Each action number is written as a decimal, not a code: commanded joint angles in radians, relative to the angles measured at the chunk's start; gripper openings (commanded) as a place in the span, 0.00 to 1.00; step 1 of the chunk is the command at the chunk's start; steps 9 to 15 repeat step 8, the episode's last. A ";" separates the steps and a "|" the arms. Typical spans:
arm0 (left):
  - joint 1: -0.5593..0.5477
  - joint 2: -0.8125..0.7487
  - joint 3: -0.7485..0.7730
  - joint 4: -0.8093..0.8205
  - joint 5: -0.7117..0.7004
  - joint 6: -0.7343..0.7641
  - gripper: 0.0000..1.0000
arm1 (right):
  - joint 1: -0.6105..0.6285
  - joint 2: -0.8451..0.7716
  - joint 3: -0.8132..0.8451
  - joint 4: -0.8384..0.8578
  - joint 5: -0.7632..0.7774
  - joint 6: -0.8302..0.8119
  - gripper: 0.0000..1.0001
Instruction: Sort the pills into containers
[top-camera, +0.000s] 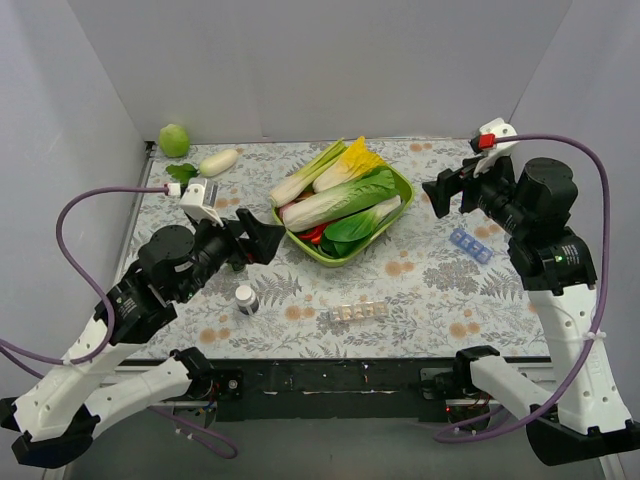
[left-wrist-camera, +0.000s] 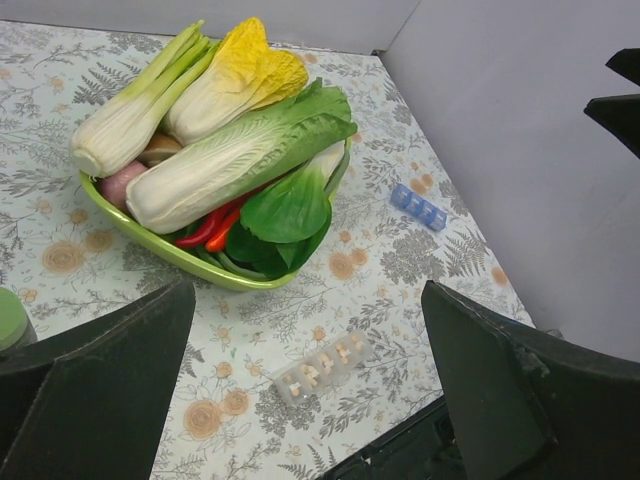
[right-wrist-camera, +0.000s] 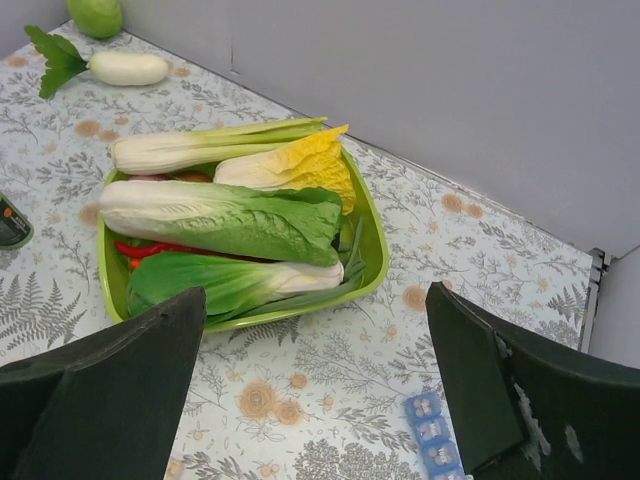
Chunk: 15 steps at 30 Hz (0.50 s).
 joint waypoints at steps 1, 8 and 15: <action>0.005 -0.028 0.040 -0.075 -0.030 0.017 0.98 | -0.037 -0.009 0.037 -0.011 -0.035 0.036 0.98; 0.005 -0.030 0.071 -0.100 -0.022 0.014 0.98 | -0.106 -0.024 0.054 -0.019 -0.095 0.028 0.98; 0.005 -0.030 0.071 -0.100 -0.022 0.014 0.98 | -0.106 -0.024 0.054 -0.019 -0.095 0.028 0.98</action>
